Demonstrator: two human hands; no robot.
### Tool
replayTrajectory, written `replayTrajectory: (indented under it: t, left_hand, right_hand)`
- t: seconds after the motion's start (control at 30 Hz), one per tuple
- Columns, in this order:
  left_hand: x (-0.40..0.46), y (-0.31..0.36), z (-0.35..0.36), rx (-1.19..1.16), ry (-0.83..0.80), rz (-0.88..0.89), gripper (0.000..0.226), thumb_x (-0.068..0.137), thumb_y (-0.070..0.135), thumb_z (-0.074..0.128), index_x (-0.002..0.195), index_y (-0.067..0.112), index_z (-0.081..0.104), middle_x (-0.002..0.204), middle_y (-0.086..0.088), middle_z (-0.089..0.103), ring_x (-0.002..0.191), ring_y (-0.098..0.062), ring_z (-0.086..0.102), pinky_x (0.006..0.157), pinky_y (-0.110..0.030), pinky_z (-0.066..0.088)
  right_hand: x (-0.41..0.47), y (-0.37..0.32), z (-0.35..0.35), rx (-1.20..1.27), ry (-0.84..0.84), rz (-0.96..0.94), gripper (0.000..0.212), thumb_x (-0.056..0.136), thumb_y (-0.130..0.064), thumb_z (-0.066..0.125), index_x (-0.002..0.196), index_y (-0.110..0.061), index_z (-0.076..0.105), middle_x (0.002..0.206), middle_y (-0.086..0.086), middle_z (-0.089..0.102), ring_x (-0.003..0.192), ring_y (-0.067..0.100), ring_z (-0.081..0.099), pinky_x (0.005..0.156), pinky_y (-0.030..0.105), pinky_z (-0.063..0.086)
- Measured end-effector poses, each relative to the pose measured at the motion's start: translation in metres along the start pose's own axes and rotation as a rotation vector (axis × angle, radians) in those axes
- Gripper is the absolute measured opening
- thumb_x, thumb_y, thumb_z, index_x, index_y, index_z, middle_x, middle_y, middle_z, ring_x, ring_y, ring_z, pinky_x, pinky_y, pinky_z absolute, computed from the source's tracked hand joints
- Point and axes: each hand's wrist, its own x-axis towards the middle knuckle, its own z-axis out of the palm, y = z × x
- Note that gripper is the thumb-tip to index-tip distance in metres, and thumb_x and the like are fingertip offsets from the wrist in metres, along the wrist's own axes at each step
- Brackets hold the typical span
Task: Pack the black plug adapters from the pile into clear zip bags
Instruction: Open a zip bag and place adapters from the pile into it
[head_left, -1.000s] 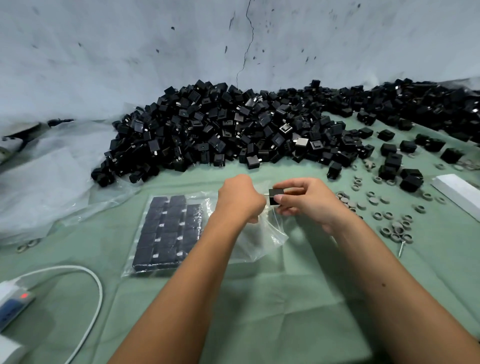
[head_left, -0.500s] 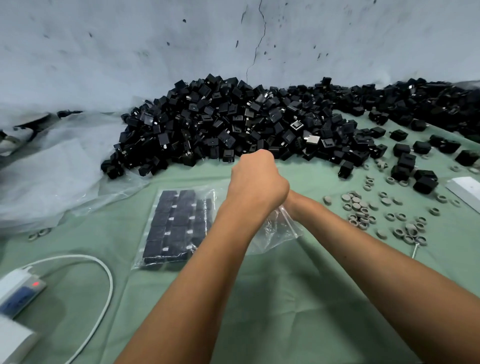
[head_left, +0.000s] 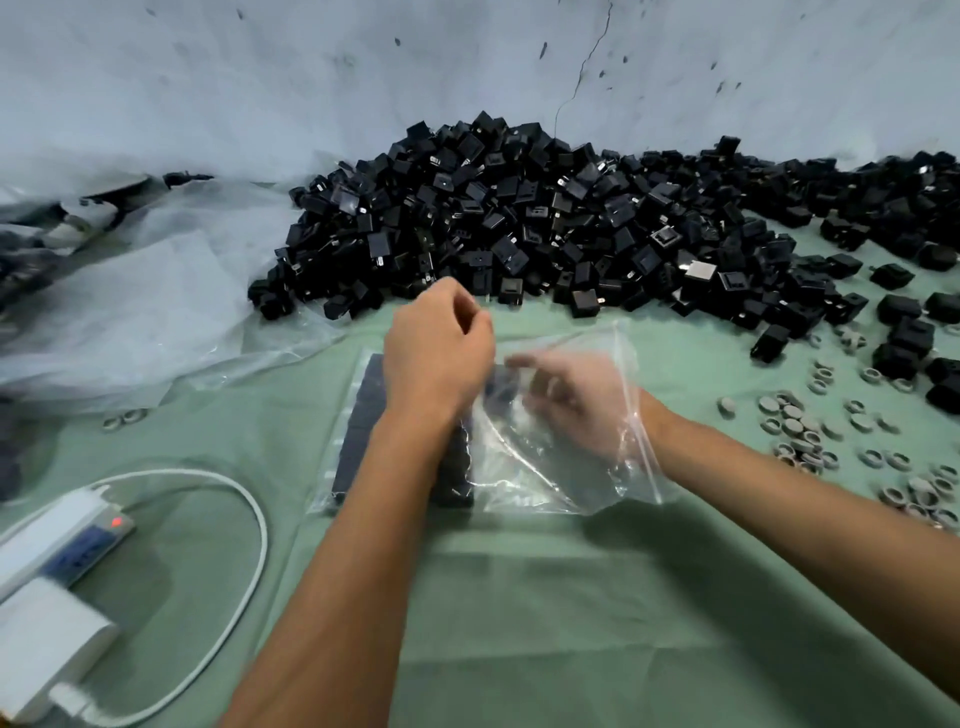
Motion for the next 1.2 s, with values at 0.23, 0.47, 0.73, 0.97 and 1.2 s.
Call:
replayTrajectory:
  t: [0.23, 0.47, 0.73, 0.97, 1.2]
  left_hand:
    - [0.008, -0.060, -0.002, 0.085, -0.143, 0.040, 0.012, 0.091, 0.018, 0.072, 0.084, 0.026, 0.067, 0.086, 0.012, 0.065, 0.091, -0.015, 0.063, 0.089, -0.041, 0.055]
    - [0.009, -0.068, 0.003, 0.188, -0.180, 0.131, 0.013, 0.095, 0.031, 0.068, 0.083, 0.027, 0.065, 0.090, 0.009, 0.055, 0.105, -0.018, 0.044, 0.091, -0.031, 0.038]
    - [0.010, -0.073, 0.008, 0.219, -0.164, 0.129, 0.016, 0.093, 0.035, 0.070, 0.080, 0.025, 0.066, 0.093, 0.007, 0.056, 0.104, -0.017, 0.041, 0.090, -0.028, 0.035]
    - [0.008, -0.069, 0.005, 0.195, -0.168, 0.116, 0.008, 0.092, 0.029, 0.070, 0.089, 0.027, 0.063, 0.096, 0.005, 0.062, 0.104, -0.019, 0.045, 0.086, -0.028, 0.033]
    - [0.007, -0.064, 0.000, 0.128, -0.174, 0.049, 0.016, 0.095, 0.008, 0.060, 0.098, 0.022, 0.065, 0.105, 0.004, 0.065, 0.111, -0.020, 0.050, 0.096, -0.034, 0.043]
  right_hand:
    - [-0.003, -0.009, -0.002, -0.021, -0.174, -0.012, 0.010, 0.101, -0.017, 0.061, 0.106, -0.012, 0.069, 0.098, 0.002, 0.075, 0.092, 0.022, 0.073, 0.080, 0.034, 0.060]
    - [-0.001, 0.009, 0.011, -0.516, -0.149, -0.060, 0.055, 0.099, -0.011, 0.064, 0.151, -0.021, 0.049, 0.131, 0.006, 0.060, 0.111, 0.030, 0.061, 0.090, 0.053, 0.050]
    - [0.018, 0.020, 0.012, -0.488, -0.211, -0.216, 0.045, 0.099, -0.053, 0.057, 0.129, -0.020, 0.066, 0.112, -0.009, 0.072, 0.100, 0.009, 0.069, 0.100, 0.050, 0.053]
    - [0.018, 0.012, 0.010, -0.161, -0.015, -0.283, 0.047, 0.094, -0.002, 0.061, 0.141, -0.001, 0.056, 0.123, 0.017, 0.066, 0.110, 0.007, 0.055, 0.104, 0.028, 0.051]
    - [0.003, 0.010, 0.019, -0.098, 0.080, -0.312, 0.046, 0.095, -0.002, 0.056, 0.140, 0.008, 0.051, 0.130, 0.026, 0.065, 0.120, 0.042, 0.064, 0.104, 0.059, 0.051]
